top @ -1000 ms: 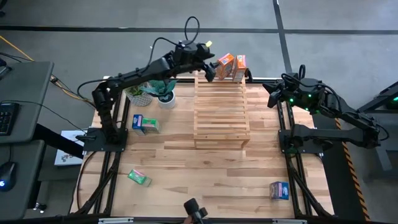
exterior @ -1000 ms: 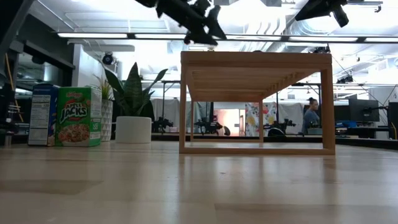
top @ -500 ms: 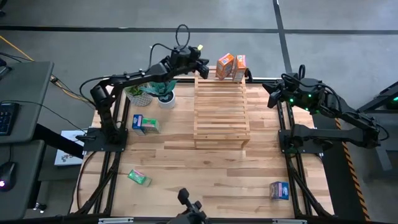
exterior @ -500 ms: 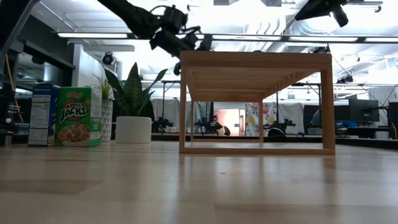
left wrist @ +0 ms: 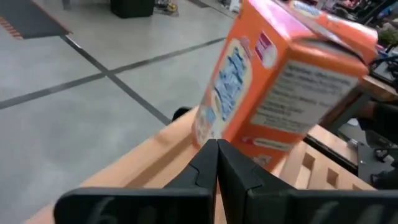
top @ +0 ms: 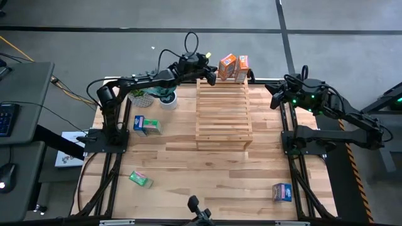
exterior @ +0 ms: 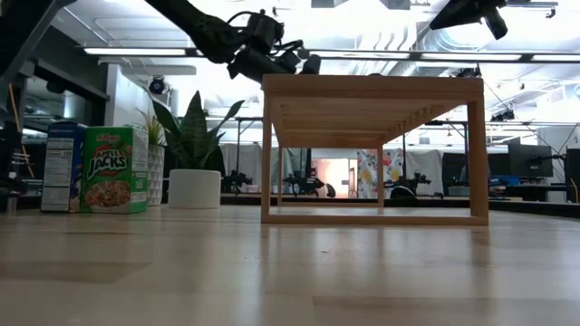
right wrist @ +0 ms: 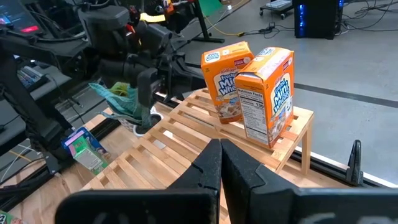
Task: Stack cereal on shelf
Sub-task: Move the orange cereal box beside the other orange cereal box on the shelf
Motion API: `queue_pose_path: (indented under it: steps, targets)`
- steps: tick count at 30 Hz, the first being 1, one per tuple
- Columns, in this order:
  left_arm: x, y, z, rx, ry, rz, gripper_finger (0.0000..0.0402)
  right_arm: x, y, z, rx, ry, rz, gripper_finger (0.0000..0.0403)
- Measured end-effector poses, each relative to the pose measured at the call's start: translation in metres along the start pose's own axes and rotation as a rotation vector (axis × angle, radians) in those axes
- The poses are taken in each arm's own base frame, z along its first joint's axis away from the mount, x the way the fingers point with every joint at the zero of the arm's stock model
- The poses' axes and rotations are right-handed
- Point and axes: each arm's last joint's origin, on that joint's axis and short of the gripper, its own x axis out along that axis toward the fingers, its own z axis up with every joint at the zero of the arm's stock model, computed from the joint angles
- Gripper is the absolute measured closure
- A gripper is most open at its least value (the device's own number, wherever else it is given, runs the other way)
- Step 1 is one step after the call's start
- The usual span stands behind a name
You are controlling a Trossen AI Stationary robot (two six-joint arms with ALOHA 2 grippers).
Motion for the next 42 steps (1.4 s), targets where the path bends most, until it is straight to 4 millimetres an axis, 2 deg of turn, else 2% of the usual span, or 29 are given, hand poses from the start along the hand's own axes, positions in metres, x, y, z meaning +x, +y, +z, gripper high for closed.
queue_pose_path:
  steps: [15, 21, 24, 27, 31, 33, 36, 42]
  targets:
    - [-0.001, -0.030, -0.009, -0.005, 0.009, -0.042, 0.0401, 0.000, 0.000, 0.000, 0.002, 0.001, 0.003, 0.0402]
    - [-0.016, -0.027, 0.008, 0.080, -0.053, 0.116, 0.0401, 0.000, 0.000, 0.000, 0.003, 0.005, 0.011, 0.0402]
    - [-0.015, -0.019, 0.009, 0.095, -0.069, 0.191, 0.0401, 0.000, 0.000, 0.000, 0.003, 0.004, 0.011, 0.0402]
    - [-0.009, -0.014, 0.010, 0.079, -0.107, 0.186, 0.0401, 0.000, 0.000, 0.000, 0.003, 0.004, 0.011, 0.0402]
    - [0.005, -0.006, -0.003, 0.029, -0.088, 0.184, 0.0401, 0.000, 0.000, 0.000, 0.003, 0.004, 0.011, 0.0402]
    - [0.010, -0.006, -0.002, 0.016, -0.087, 0.163, 0.0401, 0.000, 0.000, 0.000, 0.003, 0.004, 0.011, 0.0402]
    - [0.012, -0.009, 0.002, 0.014, -0.110, 0.142, 0.0401, 0.000, 0.000, 0.000, 0.003, 0.004, 0.011, 0.0402]
    - [0.013, -0.011, -0.003, 0.008, -0.074, 0.125, 0.0401, 0.000, 0.000, 0.000, 0.001, 0.004, 0.011, 0.0402]
